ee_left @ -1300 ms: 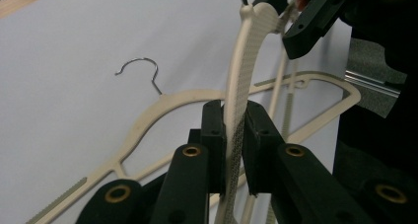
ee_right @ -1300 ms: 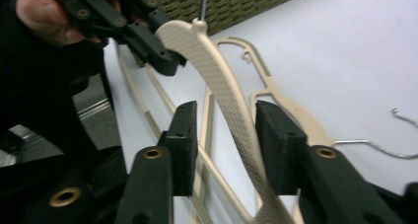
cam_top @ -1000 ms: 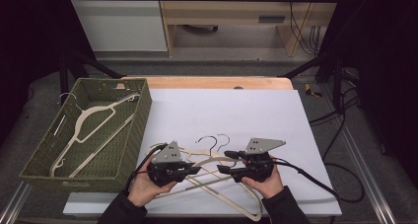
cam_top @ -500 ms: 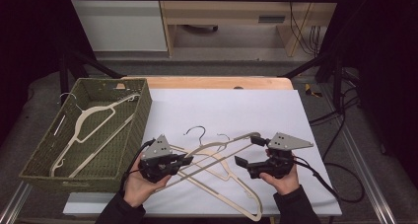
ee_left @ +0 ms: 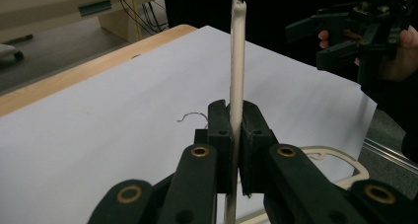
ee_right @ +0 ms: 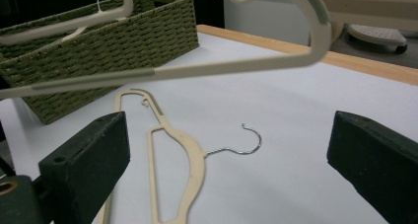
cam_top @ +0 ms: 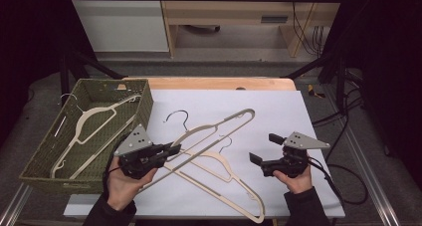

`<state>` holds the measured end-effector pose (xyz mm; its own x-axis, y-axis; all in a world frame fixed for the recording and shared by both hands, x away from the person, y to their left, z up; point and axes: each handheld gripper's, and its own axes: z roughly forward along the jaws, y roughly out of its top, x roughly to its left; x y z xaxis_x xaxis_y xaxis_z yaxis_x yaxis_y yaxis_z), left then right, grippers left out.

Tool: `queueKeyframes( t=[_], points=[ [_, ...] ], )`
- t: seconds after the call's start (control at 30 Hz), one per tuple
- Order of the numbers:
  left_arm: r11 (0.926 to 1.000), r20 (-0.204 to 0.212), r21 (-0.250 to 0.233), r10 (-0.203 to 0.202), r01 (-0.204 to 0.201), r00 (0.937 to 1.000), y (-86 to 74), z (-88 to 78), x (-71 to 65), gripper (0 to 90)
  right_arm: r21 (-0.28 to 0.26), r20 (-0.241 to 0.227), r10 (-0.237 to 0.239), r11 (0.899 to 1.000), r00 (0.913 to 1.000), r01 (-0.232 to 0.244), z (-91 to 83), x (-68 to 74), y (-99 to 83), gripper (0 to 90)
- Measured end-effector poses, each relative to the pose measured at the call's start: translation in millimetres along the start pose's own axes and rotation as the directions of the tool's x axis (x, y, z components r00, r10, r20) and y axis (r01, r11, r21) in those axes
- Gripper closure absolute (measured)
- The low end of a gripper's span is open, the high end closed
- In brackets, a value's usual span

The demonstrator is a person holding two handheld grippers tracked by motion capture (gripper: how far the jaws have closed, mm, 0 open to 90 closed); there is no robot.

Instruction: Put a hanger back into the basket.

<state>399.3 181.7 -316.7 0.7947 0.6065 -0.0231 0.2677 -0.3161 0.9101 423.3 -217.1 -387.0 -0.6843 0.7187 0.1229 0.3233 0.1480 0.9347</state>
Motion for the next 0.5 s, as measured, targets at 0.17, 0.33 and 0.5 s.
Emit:
queueKeyframes(
  t=[0.17,0.33,0.5],
  points=[
    [0.9999,-0.02,-0.014,0.01,-0.01,0.9998,15.3,-12.9,10.3,85.1,-0.012,0.006,0.012,1.0,0.9999,-0.012,-3.2,-3.5,-0.5,3.1],
    [0.9997,-0.05,-0.018,0.014,-0.015,0.9986,26.4,-25.2,32.5,85.0,-0.008,0.015,0.014,1.0,0.9998,-0.014,-5.3,-5.9,-1.1,3.1],
    [0.9992,-0.085,-0.04,-0.013,0.01,0.9963,31.4,-42.6,60.1,85.1,-0.008,0.032,0.019,1.0,0.9993,-0.019,-5.8,-8.0,-2.0,2.4]
  ],
)
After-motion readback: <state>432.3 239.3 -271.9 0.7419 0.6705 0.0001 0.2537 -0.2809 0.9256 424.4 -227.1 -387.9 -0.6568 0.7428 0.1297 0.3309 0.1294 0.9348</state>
